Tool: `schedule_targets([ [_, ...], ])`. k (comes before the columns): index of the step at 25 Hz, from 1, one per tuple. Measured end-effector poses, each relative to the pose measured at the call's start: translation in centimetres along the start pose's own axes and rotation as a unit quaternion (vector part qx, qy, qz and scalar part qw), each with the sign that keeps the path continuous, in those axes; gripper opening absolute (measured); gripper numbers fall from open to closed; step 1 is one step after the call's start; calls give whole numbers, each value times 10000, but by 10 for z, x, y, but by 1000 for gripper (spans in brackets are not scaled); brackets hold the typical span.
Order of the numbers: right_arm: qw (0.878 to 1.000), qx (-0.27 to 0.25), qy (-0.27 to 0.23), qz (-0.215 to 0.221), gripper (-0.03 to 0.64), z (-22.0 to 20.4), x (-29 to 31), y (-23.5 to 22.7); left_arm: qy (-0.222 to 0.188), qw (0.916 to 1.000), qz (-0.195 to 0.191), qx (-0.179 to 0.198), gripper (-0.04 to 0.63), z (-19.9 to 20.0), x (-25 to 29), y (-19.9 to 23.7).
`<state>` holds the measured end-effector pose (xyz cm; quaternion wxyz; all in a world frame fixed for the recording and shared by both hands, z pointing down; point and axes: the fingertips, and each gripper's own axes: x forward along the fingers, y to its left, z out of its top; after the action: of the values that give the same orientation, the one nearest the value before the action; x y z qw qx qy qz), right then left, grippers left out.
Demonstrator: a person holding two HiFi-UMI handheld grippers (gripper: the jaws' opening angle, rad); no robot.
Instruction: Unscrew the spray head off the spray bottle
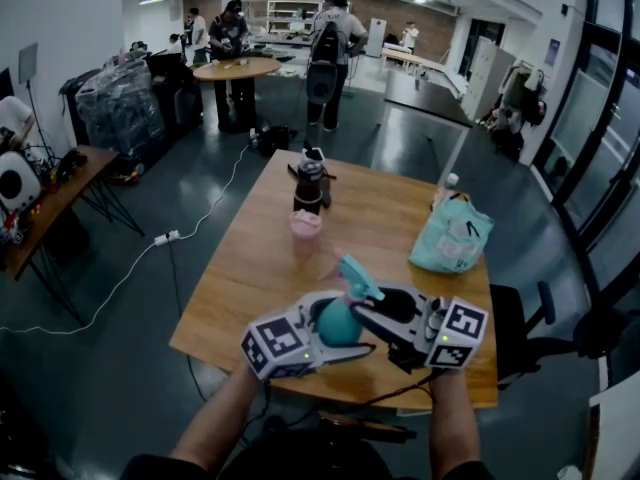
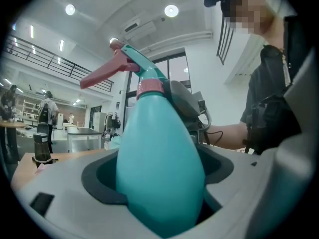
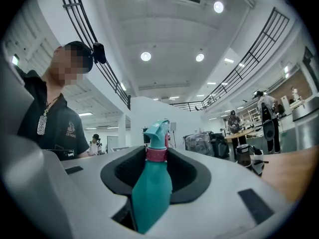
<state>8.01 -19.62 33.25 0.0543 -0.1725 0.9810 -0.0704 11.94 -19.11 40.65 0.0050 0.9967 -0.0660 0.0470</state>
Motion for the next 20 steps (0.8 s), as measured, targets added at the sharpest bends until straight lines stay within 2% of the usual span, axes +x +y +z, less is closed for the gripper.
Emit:
schedule_targets([
  [6,9983,-202,-57,-546,153,4,3,-7,-150,9991,394,-87,426,7,-3,19],
  [12,9900,-293,-267,-1357,153,9,2,-15,-147,9951,975,-119,426,5,-8,40],
  [20,9725,-462,77,-2281,153,4,20,-20,98,9871,1596,-21,426,-4,-9,57],
])
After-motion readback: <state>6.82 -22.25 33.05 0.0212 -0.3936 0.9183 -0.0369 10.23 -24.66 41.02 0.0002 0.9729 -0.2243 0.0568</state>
